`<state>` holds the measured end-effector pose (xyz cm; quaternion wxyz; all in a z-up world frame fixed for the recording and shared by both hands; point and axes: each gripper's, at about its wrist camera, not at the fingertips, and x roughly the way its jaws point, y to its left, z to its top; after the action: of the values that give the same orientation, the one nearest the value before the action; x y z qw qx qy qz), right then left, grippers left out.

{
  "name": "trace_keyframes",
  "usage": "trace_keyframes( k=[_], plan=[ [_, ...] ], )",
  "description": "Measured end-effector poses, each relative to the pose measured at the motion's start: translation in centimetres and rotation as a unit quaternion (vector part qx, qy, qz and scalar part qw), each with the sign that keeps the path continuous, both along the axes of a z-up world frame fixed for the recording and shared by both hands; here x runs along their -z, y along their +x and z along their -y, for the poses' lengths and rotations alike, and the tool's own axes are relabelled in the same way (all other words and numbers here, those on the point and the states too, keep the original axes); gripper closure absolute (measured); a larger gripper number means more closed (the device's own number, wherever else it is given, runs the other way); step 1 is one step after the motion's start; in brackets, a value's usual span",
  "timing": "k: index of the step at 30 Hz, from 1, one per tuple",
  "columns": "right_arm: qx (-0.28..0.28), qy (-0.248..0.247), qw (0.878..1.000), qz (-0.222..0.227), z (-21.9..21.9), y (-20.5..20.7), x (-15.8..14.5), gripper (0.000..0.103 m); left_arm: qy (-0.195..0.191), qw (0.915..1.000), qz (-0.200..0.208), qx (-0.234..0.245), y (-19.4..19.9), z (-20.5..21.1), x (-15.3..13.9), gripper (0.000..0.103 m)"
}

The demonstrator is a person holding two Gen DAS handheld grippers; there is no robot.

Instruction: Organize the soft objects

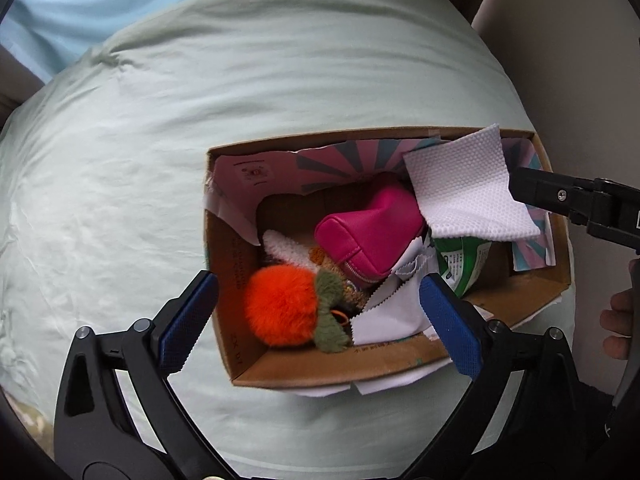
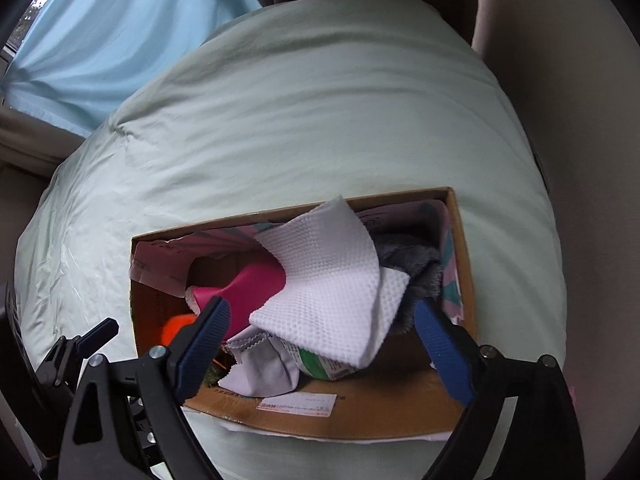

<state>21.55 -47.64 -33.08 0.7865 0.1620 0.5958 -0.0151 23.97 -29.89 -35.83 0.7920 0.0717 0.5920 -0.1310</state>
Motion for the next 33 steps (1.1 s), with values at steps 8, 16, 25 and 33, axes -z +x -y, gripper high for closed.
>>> trace_keyframes(
  k=[8,16,25,33],
  plan=[
    [0.000,-0.013,1.000,0.028,-1.3,-2.1,-3.8,0.011,-0.028,0.9993,0.024,-0.004,-2.1,-2.2,-4.2,0.003],
    [-0.010,-0.034,0.995,0.088,-4.6,-6.0,-12.1,0.011,-0.052,0.9946,0.089,-0.016,-5.1,-7.5,-13.4,0.002],
    [-0.025,-0.064,0.980,0.185,-11.9,-12.0,-22.8,0.011,-0.063,0.9820,0.171,-0.047,-9.2,-16.5,-23.7,0.000],
    [-0.015,-0.121,0.957,0.265,-18.5,-16.6,-28.6,0.004,-0.087,0.9602,0.256,-0.071,-13.5,-23.9,-30.3,0.000]
  ],
)
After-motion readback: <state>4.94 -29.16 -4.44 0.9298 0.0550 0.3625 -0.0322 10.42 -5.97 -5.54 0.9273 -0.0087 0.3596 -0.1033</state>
